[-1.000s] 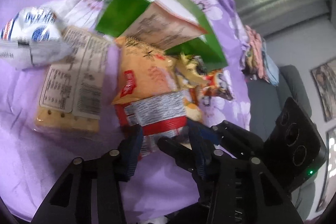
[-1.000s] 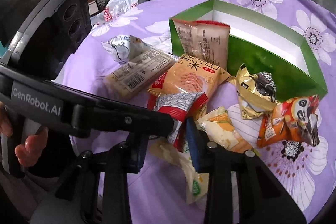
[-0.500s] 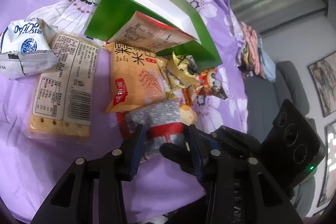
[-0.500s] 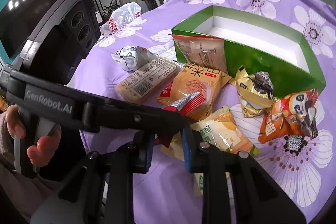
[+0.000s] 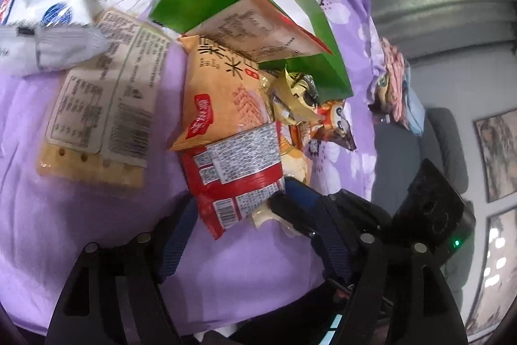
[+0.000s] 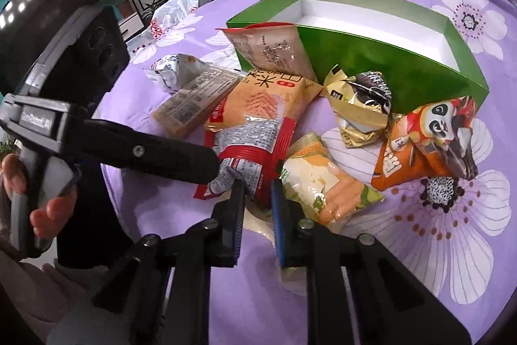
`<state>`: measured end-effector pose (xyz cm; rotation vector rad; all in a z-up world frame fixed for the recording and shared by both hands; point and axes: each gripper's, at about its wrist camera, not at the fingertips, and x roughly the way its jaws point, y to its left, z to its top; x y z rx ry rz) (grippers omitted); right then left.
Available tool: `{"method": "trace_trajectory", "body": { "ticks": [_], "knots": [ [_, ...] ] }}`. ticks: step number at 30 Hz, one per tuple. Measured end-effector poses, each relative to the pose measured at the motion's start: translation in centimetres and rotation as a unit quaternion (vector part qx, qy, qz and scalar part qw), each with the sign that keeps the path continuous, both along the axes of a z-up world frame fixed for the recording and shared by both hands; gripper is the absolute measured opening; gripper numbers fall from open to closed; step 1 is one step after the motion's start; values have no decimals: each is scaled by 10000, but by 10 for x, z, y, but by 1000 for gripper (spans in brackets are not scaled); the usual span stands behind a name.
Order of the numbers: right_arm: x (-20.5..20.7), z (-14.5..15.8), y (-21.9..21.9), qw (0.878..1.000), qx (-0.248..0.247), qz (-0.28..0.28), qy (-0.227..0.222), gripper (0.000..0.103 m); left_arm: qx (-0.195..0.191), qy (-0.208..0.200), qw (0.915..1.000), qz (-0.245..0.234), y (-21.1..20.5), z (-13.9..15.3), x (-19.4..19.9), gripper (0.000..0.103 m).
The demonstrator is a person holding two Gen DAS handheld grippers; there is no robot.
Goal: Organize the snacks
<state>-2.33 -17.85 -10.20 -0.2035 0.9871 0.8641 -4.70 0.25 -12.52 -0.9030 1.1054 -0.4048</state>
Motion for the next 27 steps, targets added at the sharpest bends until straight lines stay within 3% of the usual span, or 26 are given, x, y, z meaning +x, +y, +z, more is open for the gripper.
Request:
{"method": "trace_trajectory", "body": {
  "ticks": [3,5,7,11,13,17,19,27],
  "knots": [
    [3,6,1,9999,-16,121,-50,25,41,80,9999,101,3,0,-3,74],
    [3,12,6,9996,-121,161,-218,48,75,124,9997,176,3,2,-4,74],
    [4,17,12,9989,-202,250,-351,53,11,114,9997,213,4,0,-3,77],
    [10,7,25,9978,-322,554,-157,49,-12,127,9998,141,1,-2,8,77],
    [4,5,32,9963,-465,618,-369,48,65,165,9998,109,0,-2,11,77],
    [9,4,27,9979,-343,503,-217,39,157,186,9996,121,0,-3,15,57],
    [4,5,28,9974,-293,613,-230,30,125,141,9998,21,-1,-6,16,57],
    [-4,13,14,9988,206,444,-59,24,-100,-53,9999,-36,-1,2,7,56]
  ]
}}
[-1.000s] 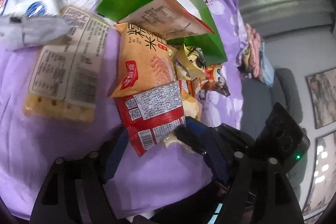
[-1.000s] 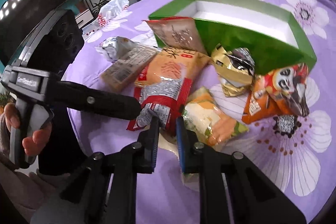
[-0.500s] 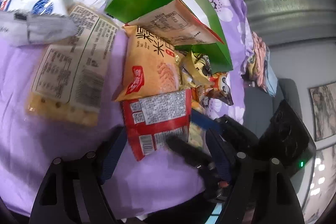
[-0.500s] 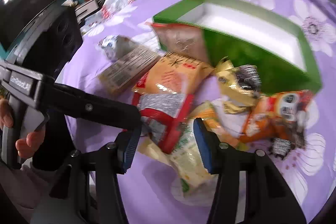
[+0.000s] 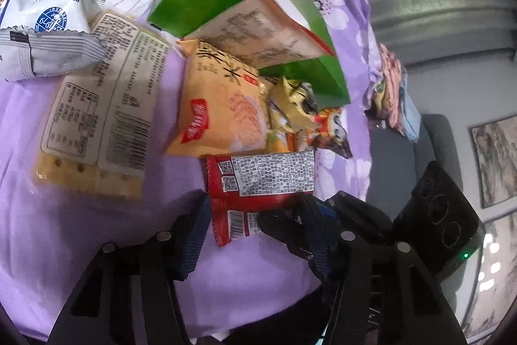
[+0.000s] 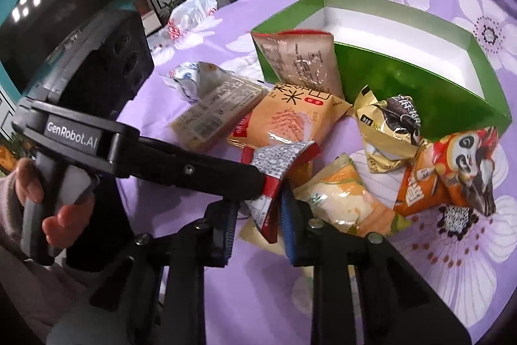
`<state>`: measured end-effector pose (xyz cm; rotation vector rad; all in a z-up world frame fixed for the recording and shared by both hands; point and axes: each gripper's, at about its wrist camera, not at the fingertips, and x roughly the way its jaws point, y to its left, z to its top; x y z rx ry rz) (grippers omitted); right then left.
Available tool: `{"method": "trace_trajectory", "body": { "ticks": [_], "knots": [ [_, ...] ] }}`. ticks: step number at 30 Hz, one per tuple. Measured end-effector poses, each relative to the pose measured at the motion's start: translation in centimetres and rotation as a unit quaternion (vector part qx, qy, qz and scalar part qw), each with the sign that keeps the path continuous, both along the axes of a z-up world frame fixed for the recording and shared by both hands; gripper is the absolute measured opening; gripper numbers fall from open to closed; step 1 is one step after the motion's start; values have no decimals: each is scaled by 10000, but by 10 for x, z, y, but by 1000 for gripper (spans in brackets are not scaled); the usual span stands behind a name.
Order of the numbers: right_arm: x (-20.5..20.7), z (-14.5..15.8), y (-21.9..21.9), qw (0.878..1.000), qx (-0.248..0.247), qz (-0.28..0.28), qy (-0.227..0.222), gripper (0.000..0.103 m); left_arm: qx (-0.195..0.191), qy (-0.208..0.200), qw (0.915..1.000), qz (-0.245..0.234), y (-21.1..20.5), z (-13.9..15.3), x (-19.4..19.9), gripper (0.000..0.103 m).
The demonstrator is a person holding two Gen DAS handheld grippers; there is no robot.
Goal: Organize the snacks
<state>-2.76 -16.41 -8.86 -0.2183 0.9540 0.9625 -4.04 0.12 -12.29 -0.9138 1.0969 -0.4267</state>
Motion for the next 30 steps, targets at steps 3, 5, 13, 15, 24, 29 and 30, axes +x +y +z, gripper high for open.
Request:
{"method": "trace_trajectory", "body": {
  "ticks": [3,5,13,15,24,29,30],
  "knots": [
    [-3,9,-6,9999,147,-46,-32,24,-10,-156,9999,-33,-3,13,-2,56],
    [-4,19,-10,9996,249,-93,-115,24,7,-268,9996,-59,-5,24,0,56],
    [16,64,-12,9951,733,-207,-634,24,258,-905,9955,-107,-1,84,29,56],
    [25,77,-10,9927,822,-252,-849,24,408,-1110,9929,-135,0,104,44,56],
    [102,94,-1,9867,1075,-632,-1040,24,596,-1145,9915,-171,9,120,124,56],
    [134,74,5,9884,1020,-829,-757,28,544,-824,9950,-132,16,95,155,56],
    [139,70,6,9885,982,-890,-726,30,569,-774,9953,-129,16,90,161,56]
  ]
}}
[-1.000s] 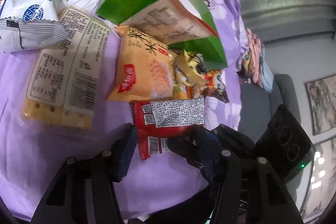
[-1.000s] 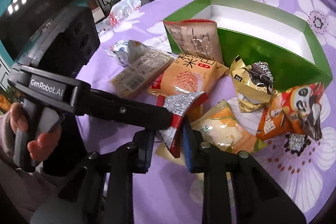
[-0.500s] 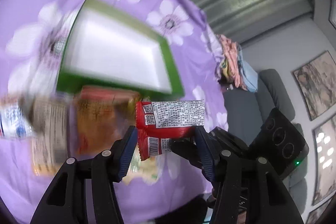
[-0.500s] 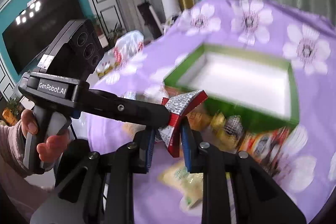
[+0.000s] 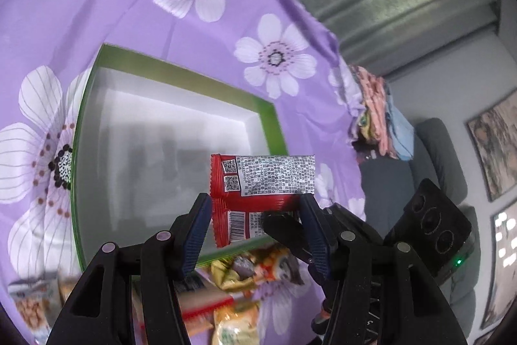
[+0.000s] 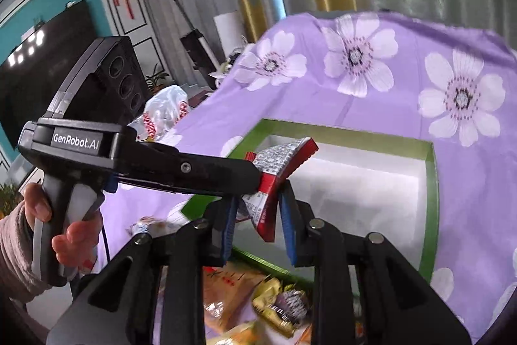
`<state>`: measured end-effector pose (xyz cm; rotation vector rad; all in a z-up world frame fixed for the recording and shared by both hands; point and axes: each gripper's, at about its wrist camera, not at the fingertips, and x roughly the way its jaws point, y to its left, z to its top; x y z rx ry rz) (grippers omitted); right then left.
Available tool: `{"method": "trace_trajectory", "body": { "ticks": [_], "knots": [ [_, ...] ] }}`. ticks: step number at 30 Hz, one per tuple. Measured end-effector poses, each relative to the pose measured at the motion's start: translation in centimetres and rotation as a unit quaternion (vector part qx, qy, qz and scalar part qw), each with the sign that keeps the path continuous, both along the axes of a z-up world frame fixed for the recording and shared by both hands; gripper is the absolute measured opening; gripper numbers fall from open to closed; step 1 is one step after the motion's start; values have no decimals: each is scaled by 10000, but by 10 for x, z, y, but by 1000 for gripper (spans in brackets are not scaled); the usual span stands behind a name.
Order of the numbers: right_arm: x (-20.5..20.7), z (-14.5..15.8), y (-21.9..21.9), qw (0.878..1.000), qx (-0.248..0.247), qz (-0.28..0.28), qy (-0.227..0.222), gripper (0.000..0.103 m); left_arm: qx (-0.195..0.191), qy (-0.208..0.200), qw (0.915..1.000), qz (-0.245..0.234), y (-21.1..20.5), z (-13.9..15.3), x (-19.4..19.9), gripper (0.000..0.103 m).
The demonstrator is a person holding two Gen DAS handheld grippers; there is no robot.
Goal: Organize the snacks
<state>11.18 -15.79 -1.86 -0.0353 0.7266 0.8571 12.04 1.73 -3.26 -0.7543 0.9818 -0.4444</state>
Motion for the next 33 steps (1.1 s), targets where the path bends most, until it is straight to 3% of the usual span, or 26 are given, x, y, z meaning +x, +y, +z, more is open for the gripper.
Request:
{"method": "trace_trajectory", "body": {
  "ticks": [2,4,6,13,16,24,33],
  "knots": [
    [5,-7,-1,9999,-65,-142,46,39,40,90,9999,23,0,-5,8,57],
    [10,-15,-4,9988,-178,-435,104,53,105,285,9995,78,1,-13,14,68],
    [10,-18,-10,9983,-108,-525,215,54,227,409,9987,179,4,-17,14,81],
    [-14,-13,-39,9971,-71,-740,160,56,904,309,9944,452,13,-2,-11,83],
    [-30,-10,-52,9965,-51,-828,115,60,1443,107,9880,541,10,13,-30,83],
    [-77,-5,-74,9942,-190,-1060,80,67,2331,-218,9709,511,-9,28,-79,83],
    [-129,-30,-84,9931,-536,-1011,253,70,2451,-173,9693,46,-41,2,-128,83]
  ]
}}
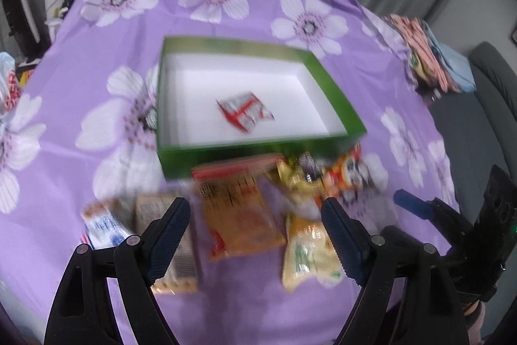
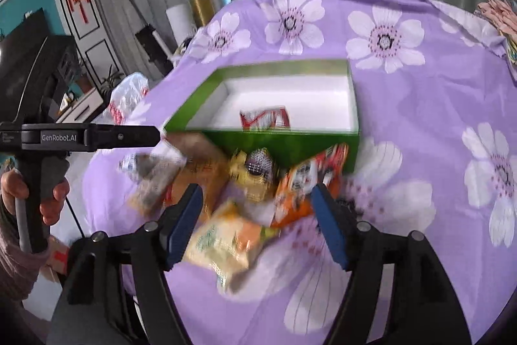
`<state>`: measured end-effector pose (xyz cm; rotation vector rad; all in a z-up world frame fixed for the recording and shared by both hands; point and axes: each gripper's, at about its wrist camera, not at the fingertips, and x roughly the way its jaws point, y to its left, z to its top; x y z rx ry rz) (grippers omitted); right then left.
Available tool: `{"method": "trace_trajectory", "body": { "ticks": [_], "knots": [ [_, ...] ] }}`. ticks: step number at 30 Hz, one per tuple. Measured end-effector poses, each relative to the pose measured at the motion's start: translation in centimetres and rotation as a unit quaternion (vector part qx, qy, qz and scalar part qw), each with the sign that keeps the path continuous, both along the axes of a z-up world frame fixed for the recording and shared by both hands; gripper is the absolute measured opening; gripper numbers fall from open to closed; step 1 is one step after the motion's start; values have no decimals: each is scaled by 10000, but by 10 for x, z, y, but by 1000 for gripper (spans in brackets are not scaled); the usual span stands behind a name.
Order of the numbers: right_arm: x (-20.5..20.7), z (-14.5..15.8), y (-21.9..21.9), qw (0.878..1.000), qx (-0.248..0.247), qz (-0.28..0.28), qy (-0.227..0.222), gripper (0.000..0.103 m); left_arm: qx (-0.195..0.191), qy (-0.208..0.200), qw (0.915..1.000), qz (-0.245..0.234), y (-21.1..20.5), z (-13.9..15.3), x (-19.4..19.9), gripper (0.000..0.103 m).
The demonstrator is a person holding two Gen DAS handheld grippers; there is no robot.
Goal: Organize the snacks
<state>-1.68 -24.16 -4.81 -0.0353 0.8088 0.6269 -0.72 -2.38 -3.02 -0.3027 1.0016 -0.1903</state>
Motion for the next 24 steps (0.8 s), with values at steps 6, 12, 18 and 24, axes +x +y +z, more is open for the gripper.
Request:
{"method": "trace_trajectory", "body": {
  "ticks": [6,12,18,24],
  "knots": [
    [-18,-27,1,9993,-160,119,317,70,-83,270,9991,-315,-24,-26,-19,83],
    [-29,-45,10,9981,-370,311,369,70,42,312,9978,-582,-45,-41,-30,83],
    [-34,-59,21,9966,-534,494,384,70,-21,337,9965,-760,-59,-57,-33,83],
    [-31,-66,26,9959,-527,616,392,68,-185,318,9954,-881,-65,-64,-29,83]
  ]
}}
